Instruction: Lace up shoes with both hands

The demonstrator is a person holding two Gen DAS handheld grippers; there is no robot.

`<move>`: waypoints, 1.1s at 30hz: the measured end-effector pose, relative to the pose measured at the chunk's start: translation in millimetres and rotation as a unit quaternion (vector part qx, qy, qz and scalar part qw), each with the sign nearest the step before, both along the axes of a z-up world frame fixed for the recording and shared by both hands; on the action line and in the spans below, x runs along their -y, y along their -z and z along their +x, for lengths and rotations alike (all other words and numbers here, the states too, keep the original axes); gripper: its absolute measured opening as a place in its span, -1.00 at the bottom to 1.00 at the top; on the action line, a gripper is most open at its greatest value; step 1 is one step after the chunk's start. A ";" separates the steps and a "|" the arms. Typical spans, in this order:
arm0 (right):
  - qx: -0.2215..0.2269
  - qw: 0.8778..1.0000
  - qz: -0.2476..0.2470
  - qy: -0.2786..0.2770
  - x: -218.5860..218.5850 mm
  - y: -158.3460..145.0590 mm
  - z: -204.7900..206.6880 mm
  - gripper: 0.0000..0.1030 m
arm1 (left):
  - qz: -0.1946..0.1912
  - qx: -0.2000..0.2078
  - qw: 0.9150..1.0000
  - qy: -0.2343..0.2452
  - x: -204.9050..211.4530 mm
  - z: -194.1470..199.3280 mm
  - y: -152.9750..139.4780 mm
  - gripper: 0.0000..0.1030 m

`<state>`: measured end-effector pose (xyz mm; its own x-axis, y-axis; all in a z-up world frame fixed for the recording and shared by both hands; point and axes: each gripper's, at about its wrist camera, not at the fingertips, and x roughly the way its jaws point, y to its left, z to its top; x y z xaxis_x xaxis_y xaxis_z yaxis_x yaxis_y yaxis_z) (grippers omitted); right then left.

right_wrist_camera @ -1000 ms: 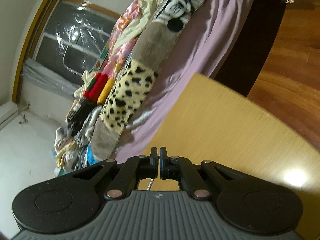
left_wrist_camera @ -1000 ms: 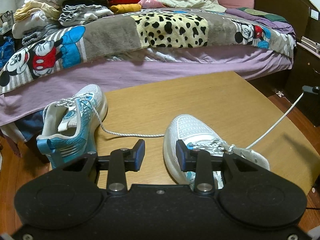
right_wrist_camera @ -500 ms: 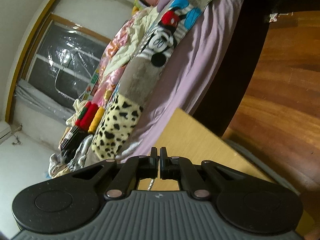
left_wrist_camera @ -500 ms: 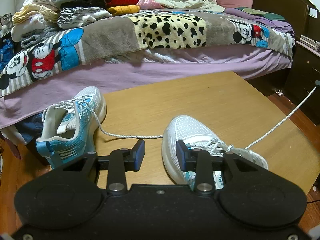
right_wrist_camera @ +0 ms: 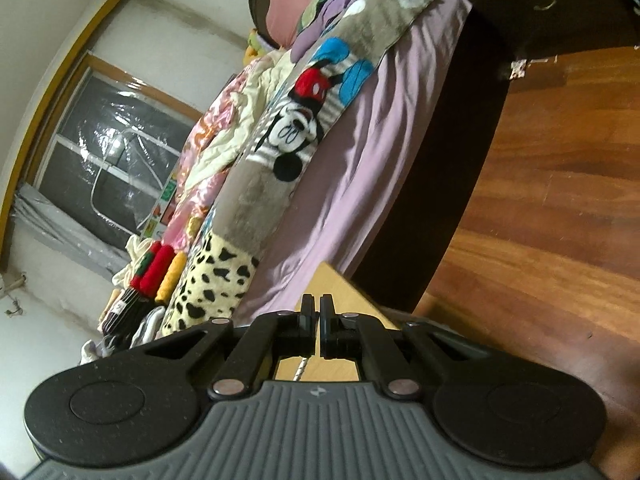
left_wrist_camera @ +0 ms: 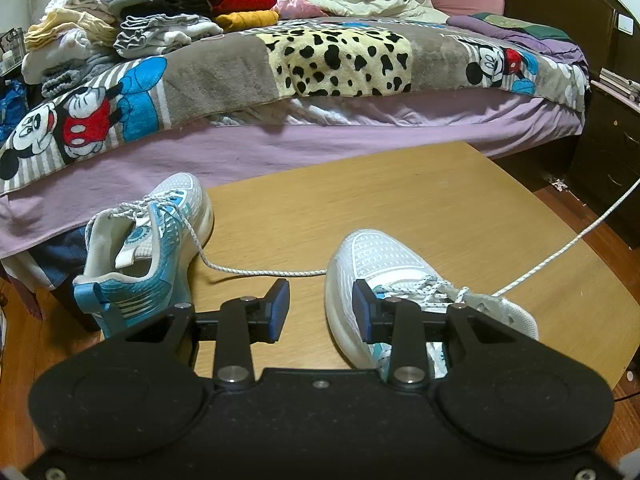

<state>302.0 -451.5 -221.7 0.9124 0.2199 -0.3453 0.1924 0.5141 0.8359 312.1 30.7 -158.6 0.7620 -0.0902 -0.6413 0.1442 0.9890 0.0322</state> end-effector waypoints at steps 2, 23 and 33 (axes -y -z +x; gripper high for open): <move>0.000 1.000 -0.005 0.010 3.2 -0.6 -2.0 -0.92 | 0.000 0.000 1.000 -0.001 -0.7 -0.1 0.0 -0.35; 0.000 1.000 -0.025 -0.018 -7.5 -7.6 3.3 -0.92 | 0.003 0.010 1.000 0.020 -4.3 -9.1 -5.9 -0.35; 0.037 0.992 -0.076 -0.091 -56.3 -38.7 11.9 -0.92 | 0.003 0.008 1.000 0.028 -12.9 -19.6 -7.6 -0.35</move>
